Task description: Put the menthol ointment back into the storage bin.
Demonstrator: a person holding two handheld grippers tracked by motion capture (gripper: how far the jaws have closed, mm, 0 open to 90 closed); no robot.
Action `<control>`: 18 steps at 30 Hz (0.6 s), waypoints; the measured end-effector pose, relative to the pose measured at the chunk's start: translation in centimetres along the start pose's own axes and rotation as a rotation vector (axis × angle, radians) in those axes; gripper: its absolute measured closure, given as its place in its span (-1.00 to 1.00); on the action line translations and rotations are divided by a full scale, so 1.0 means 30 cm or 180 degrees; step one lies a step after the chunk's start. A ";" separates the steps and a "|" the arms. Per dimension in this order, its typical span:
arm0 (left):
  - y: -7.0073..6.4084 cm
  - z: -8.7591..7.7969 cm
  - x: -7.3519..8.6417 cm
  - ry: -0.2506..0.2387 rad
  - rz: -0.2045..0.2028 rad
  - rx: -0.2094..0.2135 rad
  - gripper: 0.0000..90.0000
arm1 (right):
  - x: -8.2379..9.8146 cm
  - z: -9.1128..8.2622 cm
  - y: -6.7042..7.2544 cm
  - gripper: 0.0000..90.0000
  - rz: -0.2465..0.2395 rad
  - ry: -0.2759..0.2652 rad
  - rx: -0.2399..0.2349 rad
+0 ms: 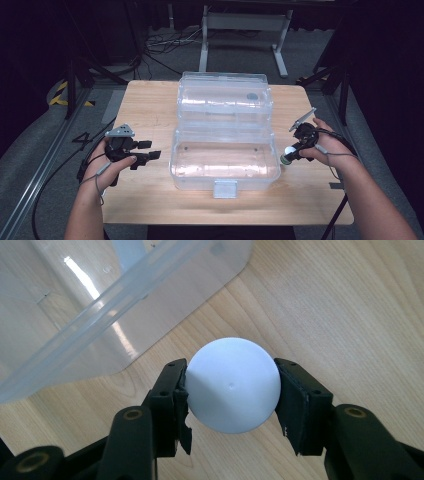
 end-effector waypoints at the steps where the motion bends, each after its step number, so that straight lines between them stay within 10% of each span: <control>1: 0.001 0.000 0.000 0.0003 0.0001 0.0000 -0.08 | -0.001 -0.006 0.001 0.12 -0.0003 -0.0010 -0.0001; 18: 0.020 -0.005 0.004 -0.0002 -0.0029 -0.0074 -0.08 | -0.008 -0.112 0.002 0.12 -0.0053 -0.0149 0.0044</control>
Point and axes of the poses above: each handheld gripper's, and its own axes: z roughly forward along the jaws, x roughly out of its underside, y roughly to its left, the point moved 10 cm from there along z, roughly forward along the jaws, and after that the axes turned 11 degrees about -x, right-handed, at the moved point
